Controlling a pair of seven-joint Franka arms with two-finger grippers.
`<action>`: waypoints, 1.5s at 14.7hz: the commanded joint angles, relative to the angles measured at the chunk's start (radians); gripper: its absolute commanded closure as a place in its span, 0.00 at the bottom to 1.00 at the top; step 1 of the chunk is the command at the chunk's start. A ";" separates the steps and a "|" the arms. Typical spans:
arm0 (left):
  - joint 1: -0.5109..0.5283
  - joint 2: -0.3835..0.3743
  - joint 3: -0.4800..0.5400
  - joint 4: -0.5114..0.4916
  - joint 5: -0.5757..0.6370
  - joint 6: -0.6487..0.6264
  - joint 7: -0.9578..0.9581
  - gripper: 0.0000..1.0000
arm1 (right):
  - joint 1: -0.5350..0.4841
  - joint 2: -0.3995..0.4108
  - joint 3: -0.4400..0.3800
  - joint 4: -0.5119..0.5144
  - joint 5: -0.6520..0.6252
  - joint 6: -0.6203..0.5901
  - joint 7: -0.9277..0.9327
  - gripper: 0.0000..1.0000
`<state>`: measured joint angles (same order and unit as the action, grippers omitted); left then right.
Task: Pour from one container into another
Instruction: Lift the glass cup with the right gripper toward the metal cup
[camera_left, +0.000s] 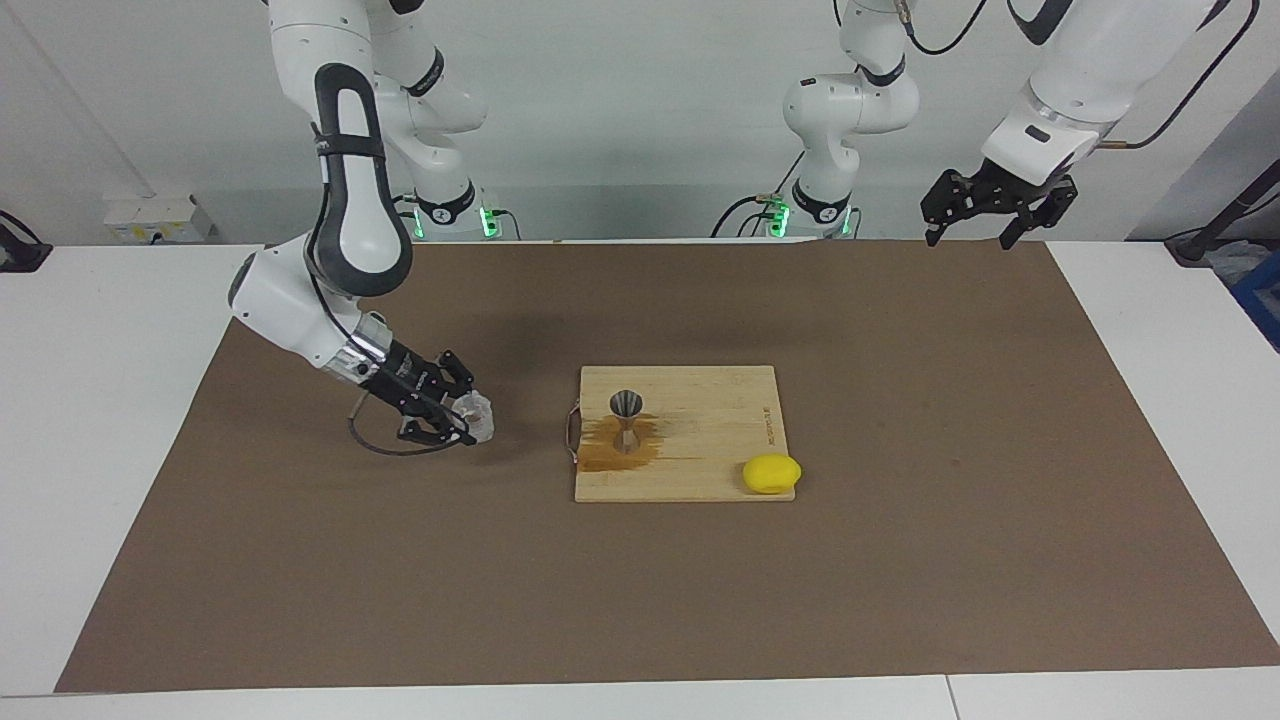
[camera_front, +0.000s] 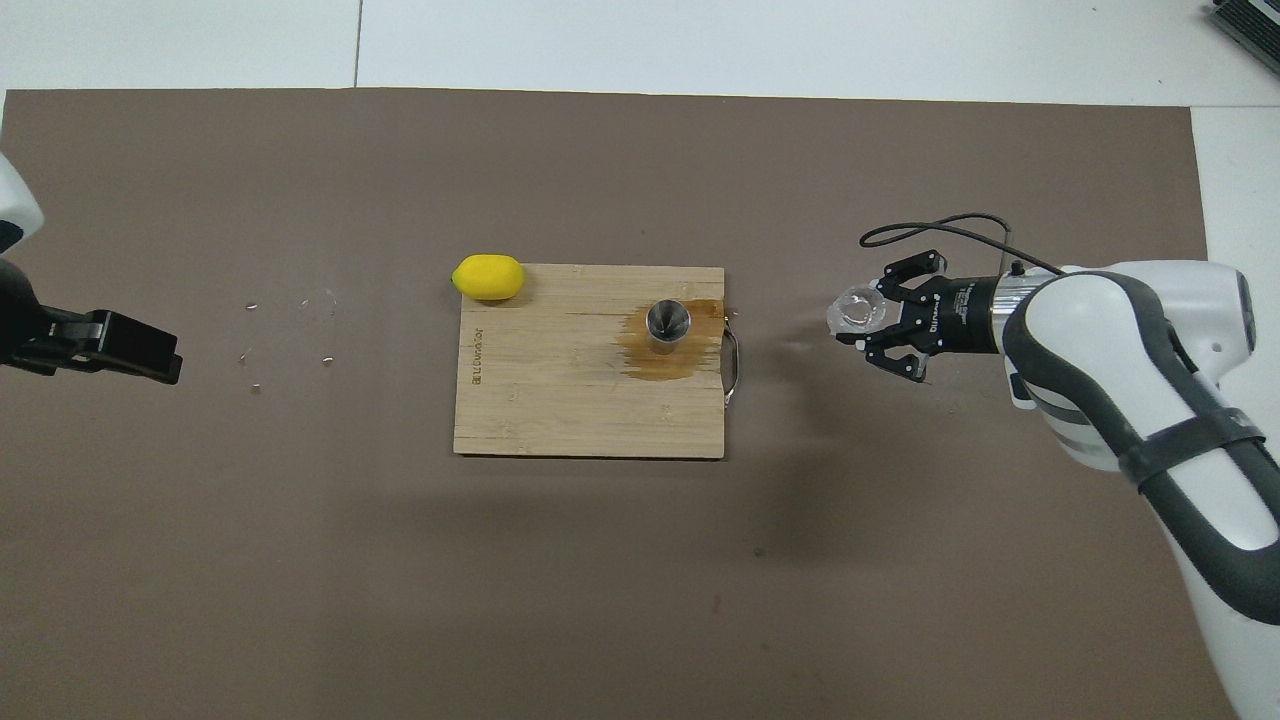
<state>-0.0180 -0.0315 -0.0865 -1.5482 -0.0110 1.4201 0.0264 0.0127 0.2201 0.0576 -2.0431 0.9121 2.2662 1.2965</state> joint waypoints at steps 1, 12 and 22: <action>0.015 -0.025 -0.001 -0.032 0.020 -0.006 0.006 0.00 | 0.047 0.015 0.001 0.058 -0.083 0.009 0.085 1.00; 0.010 -0.025 -0.001 -0.033 0.020 -0.010 0.004 0.00 | 0.199 0.068 0.002 0.201 -0.286 0.012 0.360 1.00; 0.001 -0.025 -0.001 -0.035 0.020 -0.010 0.004 0.00 | 0.302 0.091 0.002 0.261 -0.498 0.013 0.475 1.00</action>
<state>-0.0125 -0.0315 -0.0857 -1.5564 -0.0099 1.4165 0.0264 0.2907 0.2950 0.0582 -1.8074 0.4687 2.2692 1.7240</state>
